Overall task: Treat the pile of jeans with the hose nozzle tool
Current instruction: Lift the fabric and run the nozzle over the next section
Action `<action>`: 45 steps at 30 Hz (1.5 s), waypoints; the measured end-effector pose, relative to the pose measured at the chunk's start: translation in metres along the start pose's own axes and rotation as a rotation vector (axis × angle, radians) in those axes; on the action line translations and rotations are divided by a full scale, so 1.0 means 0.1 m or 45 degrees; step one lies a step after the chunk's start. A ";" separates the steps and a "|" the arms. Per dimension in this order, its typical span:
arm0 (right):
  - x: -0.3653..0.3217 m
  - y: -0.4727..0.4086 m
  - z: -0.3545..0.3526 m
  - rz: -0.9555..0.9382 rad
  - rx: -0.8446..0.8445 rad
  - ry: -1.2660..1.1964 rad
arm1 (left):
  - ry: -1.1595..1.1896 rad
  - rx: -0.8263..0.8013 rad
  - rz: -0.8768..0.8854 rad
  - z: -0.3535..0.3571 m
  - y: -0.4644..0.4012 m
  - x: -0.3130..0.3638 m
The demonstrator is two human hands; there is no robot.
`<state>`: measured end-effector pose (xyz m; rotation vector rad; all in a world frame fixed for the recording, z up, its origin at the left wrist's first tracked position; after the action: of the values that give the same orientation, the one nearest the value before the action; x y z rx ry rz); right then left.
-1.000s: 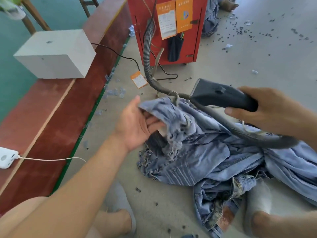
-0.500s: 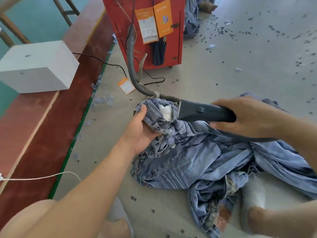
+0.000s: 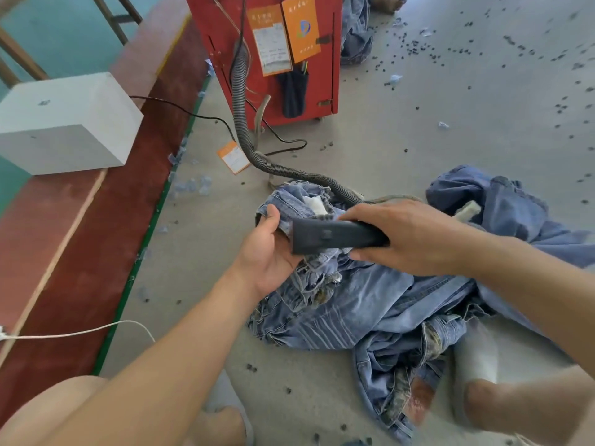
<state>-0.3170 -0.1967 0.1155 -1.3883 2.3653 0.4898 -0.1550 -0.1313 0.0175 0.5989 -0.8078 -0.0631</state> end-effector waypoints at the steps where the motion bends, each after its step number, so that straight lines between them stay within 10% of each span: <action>1: -0.02 -0.01 -0.04 0.006 0.060 -0.079 | -0.023 0.000 -0.002 -0.01 0.00 -0.01; 11: 0.29 0.07 -0.20 0.140 -0.143 -0.064 | 0.114 -0.256 -0.020 0.11 0.04 -0.01; 15: 0.14 -0.04 -0.24 0.036 0.119 -0.154 | 0.133 -0.397 -0.056 0.22 0.09 0.01; 30: 0.55 0.38 -0.42 0.139 -0.002 -0.106 | -0.206 0.005 0.209 0.13 -0.08 0.16; 40: 0.58 0.17 -0.44 0.207 0.298 -0.204 | -0.125 -0.068 0.101 0.17 -0.08 0.10; 45: 0.54 0.24 -0.44 0.213 0.073 -0.185 | -0.037 -0.080 0.060 0.17 -0.06 0.06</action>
<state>-0.3687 -0.2466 0.1317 -1.0968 2.3676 0.5437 -0.1612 -0.1464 0.0271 0.5203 -0.8449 -0.0541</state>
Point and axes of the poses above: each hand's wrist, its own y-axis away from the middle knuckle, its own z-axis out of the palm, x = y × z, the point moved 8 cm from there along -y, towards the middle knuckle, and after that the axes turned 2 degrees about -y, right-handed, at the moved point
